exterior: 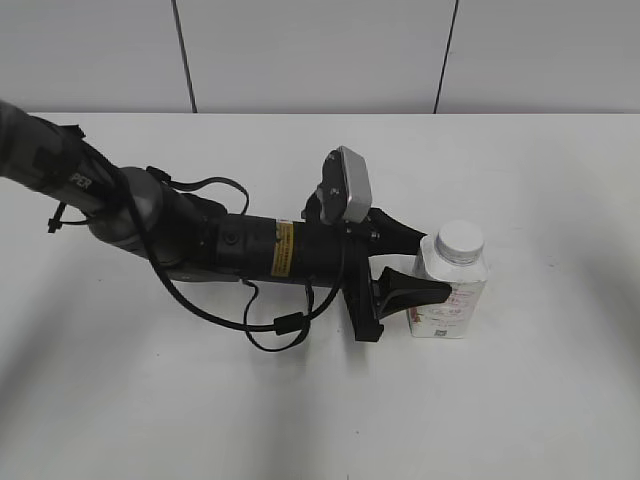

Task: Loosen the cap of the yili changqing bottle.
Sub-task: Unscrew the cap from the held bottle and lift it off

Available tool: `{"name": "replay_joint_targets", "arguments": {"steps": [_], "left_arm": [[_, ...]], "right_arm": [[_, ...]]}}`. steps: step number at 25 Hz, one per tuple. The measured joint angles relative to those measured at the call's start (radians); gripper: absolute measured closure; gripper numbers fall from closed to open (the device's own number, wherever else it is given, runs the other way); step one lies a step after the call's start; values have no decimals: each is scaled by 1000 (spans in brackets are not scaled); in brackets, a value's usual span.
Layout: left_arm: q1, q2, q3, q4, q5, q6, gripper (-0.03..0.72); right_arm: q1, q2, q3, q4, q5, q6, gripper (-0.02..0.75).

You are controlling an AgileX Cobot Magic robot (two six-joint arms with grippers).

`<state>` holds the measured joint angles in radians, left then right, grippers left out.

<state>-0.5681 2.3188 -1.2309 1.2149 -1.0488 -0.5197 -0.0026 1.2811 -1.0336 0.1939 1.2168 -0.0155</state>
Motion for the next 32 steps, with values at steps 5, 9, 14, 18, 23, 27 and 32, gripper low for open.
{"name": "replay_joint_targets", "arguments": {"steps": [5, 9, 14, 18, 23, 27, 32], "left_arm": [[0, 0, 0, 0, 0, 0, 276], [0, 0, 0, 0, 0, 0, 277], [0, 0, 0, 0, 0, 0, 277], [0, 0, 0, 0, -1, 0, 277], [0, 0, 0, 0, -1, 0, 277], [0, 0, 0, 0, -1, 0, 277], [0, 0, 0, 0, -1, 0, 277]], "right_arm": [[0, 51, -49, 43, 0, -17, 340], [0, 95, -56, 54, 0, -21, 341], [9, 118, -59, 57, 0, -24, 341], [102, 132, -76, -2, 0, -25, 341], [253, 192, -162, -30, 2, 43, 341], [364, 257, -245, -88, 2, 139, 341], [444, 331, -326, -129, 2, 235, 341]]}}
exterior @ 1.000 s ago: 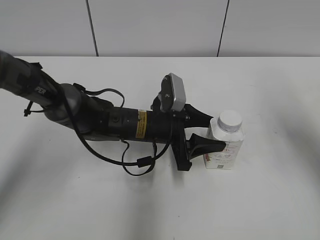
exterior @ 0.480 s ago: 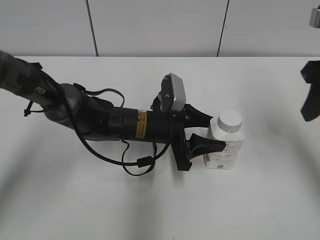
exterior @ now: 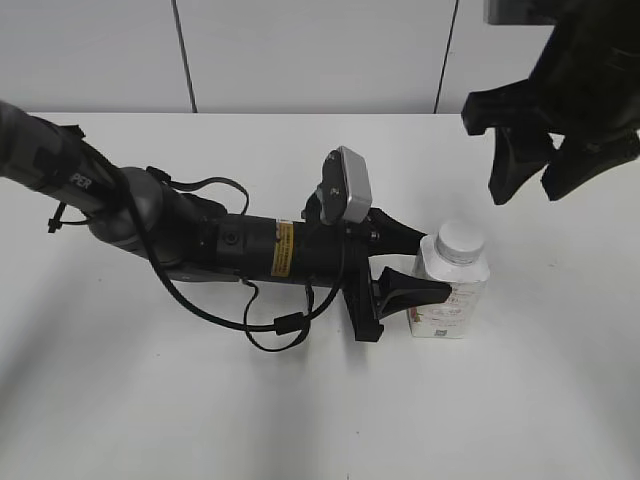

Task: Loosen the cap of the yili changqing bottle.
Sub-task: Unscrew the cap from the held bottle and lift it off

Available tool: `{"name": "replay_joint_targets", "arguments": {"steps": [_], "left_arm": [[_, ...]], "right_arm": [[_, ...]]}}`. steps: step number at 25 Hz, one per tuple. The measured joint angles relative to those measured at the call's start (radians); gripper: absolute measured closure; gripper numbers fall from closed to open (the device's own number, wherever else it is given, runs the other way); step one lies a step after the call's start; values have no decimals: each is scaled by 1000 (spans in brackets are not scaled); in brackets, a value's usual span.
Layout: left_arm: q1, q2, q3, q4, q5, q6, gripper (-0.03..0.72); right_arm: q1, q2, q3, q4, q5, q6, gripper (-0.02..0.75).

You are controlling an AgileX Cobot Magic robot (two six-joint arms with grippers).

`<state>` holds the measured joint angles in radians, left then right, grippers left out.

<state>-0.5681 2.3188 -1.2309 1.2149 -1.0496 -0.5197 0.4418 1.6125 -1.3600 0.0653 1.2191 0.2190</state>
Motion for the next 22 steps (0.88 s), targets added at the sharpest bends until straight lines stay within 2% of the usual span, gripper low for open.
{"name": "replay_joint_targets", "arguments": {"steps": [7, 14, 22], "left_arm": [[0, 0, 0, 0, 0, 0, 278], [0, 0, 0, 0, 0, 0, 278], [0, 0, 0, 0, 0, 0, 279]], "right_arm": [[34, 67, -25, -5, -1, 85, 314], [34, 111, -32, 30, -1, 95, 200], [34, 157, -45, 38, 0, 106, 193]]}}
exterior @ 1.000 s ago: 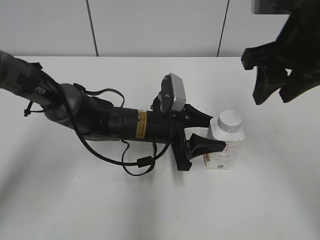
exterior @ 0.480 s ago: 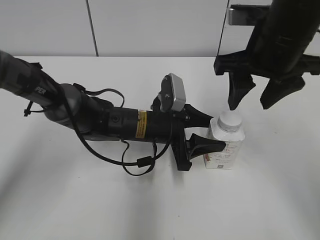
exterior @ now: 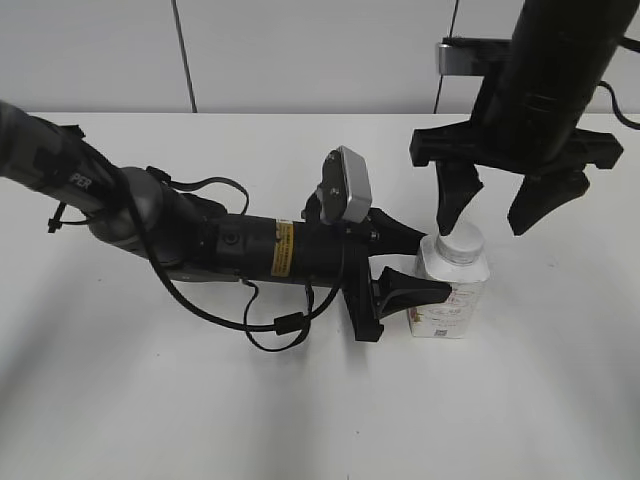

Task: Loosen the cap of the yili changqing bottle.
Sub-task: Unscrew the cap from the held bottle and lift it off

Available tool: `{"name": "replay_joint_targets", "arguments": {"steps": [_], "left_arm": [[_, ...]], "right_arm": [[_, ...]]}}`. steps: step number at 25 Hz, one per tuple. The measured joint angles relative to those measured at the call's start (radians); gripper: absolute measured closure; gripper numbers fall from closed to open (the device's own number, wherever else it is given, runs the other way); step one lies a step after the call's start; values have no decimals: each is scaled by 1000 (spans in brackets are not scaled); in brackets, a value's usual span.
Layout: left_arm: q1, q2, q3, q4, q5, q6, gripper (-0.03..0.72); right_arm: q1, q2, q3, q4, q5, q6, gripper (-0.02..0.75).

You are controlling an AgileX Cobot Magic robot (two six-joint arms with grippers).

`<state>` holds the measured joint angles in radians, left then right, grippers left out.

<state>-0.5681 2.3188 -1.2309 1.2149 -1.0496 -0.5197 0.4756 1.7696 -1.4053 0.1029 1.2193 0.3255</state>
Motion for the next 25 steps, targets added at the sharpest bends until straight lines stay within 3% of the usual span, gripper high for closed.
{"name": "replay_joint_targets", "arguments": {"steps": [7, 25], "left_arm": [[0, 0, 0, 0, 0, 0, 279], [0, 0, 0, 0, 0, 0, 279]], "right_arm": [[0, 61, -72, 3, 1, 0, 192], [-15, 125, -77, 7, 0, 0, 192]]}}
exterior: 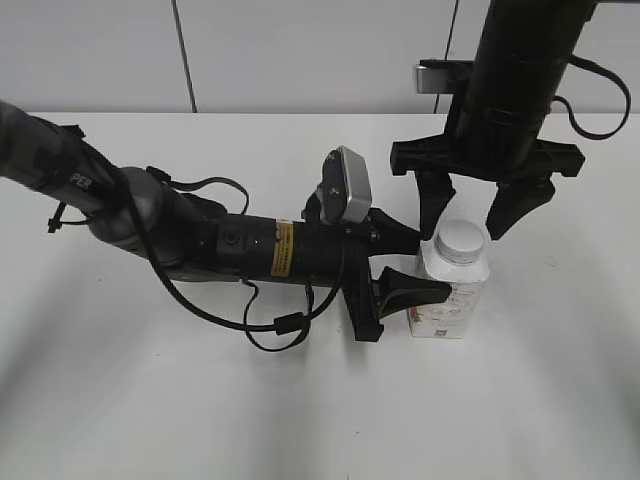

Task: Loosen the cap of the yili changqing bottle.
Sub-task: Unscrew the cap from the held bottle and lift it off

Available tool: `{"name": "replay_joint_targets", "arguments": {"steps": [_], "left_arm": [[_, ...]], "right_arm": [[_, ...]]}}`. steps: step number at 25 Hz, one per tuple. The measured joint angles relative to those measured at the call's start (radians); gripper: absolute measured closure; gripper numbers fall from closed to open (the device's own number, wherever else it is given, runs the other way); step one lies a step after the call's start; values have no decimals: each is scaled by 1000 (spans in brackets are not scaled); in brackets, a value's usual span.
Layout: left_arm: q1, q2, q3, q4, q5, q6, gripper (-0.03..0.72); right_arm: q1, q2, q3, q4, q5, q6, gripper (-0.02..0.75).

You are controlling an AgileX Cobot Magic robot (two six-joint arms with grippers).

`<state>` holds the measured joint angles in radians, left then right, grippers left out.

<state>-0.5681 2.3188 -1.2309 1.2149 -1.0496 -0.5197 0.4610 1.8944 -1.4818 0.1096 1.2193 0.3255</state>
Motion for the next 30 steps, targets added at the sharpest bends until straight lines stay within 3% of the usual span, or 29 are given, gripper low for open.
{"name": "replay_joint_targets", "arguments": {"steps": [21, 30], "left_arm": [[0, 0, 0, 0, 0, 0, 279], [0, 0, 0, 0, 0, 0, 279]], "right_arm": [[-7, 26, 20, 4, -7, 0, 192], [-7, 26, 20, 4, -6, 2, 335]]}}
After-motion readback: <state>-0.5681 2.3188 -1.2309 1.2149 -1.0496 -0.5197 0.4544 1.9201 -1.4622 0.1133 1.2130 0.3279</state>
